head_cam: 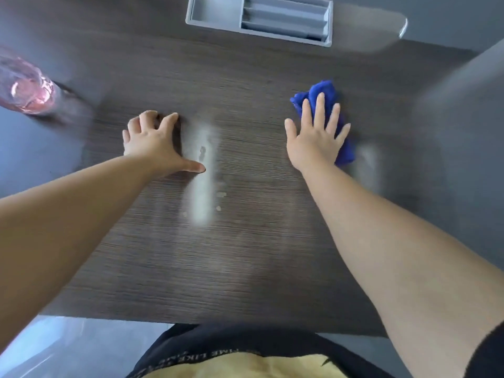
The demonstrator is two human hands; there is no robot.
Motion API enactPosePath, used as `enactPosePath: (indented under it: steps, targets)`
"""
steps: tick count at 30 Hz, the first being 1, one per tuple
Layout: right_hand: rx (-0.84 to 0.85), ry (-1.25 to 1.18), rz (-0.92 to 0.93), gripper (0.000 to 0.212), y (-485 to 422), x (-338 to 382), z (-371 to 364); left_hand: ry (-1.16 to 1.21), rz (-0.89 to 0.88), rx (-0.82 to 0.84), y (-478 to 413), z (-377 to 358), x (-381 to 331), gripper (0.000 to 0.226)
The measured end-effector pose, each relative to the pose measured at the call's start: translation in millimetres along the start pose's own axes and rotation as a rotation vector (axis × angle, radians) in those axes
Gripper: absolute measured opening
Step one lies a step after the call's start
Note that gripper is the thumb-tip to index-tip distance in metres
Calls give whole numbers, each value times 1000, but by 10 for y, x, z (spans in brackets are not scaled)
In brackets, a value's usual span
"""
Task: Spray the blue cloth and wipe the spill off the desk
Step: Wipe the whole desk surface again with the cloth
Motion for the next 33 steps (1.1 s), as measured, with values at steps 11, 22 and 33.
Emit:
enactPosePath:
  steps: [11,22,33]
  targets:
    - [-28,203,624,57,-167,160,40,-138,67,83,-90,20,-64,125]
    - [12,160,814,62,260,1113,-113,-115,90,98,-110,24,-54,129]
    - [8,-3,109,64,-647,738,195,-98,85,95,-121,14,-49,129]
Point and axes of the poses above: each hand's wrist, its own y-axis away from the middle knuckle, its own z-axis out of the back of the hand, x = y × z, the point moved 6 cm from there along -y, towards the middle knuckle, and after that the axes turned 7 degrees about x, right-handed, at the moved point
